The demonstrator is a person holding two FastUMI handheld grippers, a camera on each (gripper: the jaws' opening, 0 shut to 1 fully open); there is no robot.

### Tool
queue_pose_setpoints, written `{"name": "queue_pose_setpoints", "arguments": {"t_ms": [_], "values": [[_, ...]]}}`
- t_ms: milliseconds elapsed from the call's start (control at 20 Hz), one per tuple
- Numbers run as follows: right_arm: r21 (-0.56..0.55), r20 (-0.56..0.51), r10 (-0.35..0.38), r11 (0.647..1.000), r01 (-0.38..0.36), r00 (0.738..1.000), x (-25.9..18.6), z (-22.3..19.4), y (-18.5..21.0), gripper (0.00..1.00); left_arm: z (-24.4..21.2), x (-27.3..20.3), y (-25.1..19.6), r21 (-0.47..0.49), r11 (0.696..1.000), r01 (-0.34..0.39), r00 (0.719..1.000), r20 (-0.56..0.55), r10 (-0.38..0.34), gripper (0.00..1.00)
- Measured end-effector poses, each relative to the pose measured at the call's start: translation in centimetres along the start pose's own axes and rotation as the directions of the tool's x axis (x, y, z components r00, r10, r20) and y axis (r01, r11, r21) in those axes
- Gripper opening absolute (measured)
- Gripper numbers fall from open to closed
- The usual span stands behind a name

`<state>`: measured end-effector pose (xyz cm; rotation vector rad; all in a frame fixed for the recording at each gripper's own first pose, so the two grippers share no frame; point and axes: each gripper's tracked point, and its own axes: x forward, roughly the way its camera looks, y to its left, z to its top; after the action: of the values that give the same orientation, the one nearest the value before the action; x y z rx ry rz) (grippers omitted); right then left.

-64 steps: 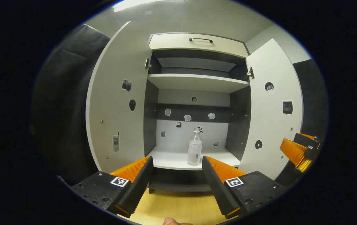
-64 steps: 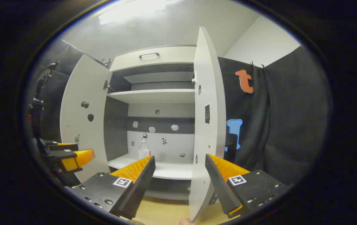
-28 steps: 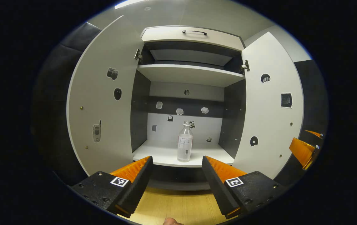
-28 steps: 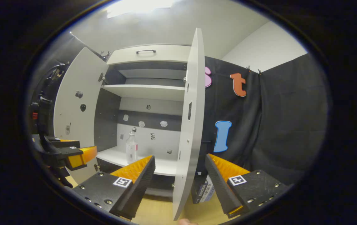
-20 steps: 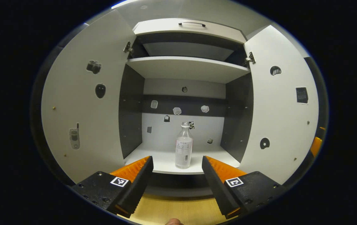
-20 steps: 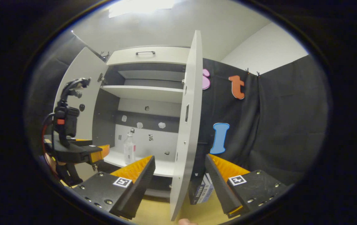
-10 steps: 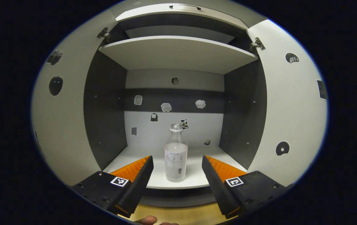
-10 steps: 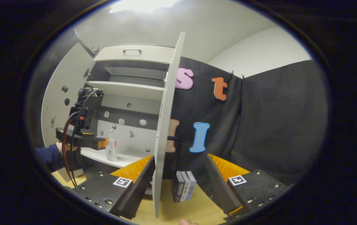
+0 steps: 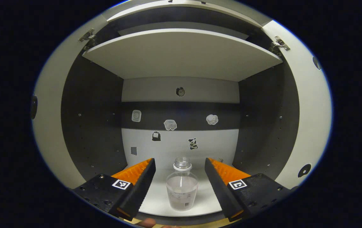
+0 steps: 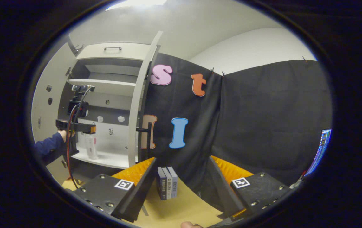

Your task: Grasp the bottle in the cabinet with the left hand and place it on the coaster, then close the right door with the right hand and the left door with the left hand.

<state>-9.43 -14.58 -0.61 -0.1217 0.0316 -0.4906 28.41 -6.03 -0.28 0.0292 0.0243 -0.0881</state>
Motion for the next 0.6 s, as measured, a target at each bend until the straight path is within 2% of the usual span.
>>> {"name": "queue_pose_setpoints", "arguments": {"t_ms": [300, 350, 450, 600], "values": [[-0.021, -0.013, -0.039, 0.999, 0.039, 0.999, -1.0, -0.2, -1.1, 0.97, -2.7, 2.3, 0.1, -0.024, 1.0, -0.012, 0.997, -0.081, 0.01, 0.96], [-0.02, -0.013, -0.038, 0.999, 0.038, 0.999, -1.1, -0.2, -1.1, 0.97, -3.3, 2.7, 0.2, -0.035, 0.999, -0.018, 0.996, -0.092, 0.014, 0.93], [-0.019, -0.015, -0.034, 0.999, 0.034, 0.999, -1.2, -0.3, -1.1, 0.97, -2.7, 2.6, 0.3, -0.029, 0.999, -0.015, 0.997, -0.071, 0.013, 0.65], [-0.02, -0.012, -0.022, 1.0, 0.022, 1.0, -1.2, -0.1, -0.7, 0.94, -2.3, 2.3, 0.1, -0.006, 1.0, 0.0, 0.998, -0.061, -0.001, 0.59]]}}
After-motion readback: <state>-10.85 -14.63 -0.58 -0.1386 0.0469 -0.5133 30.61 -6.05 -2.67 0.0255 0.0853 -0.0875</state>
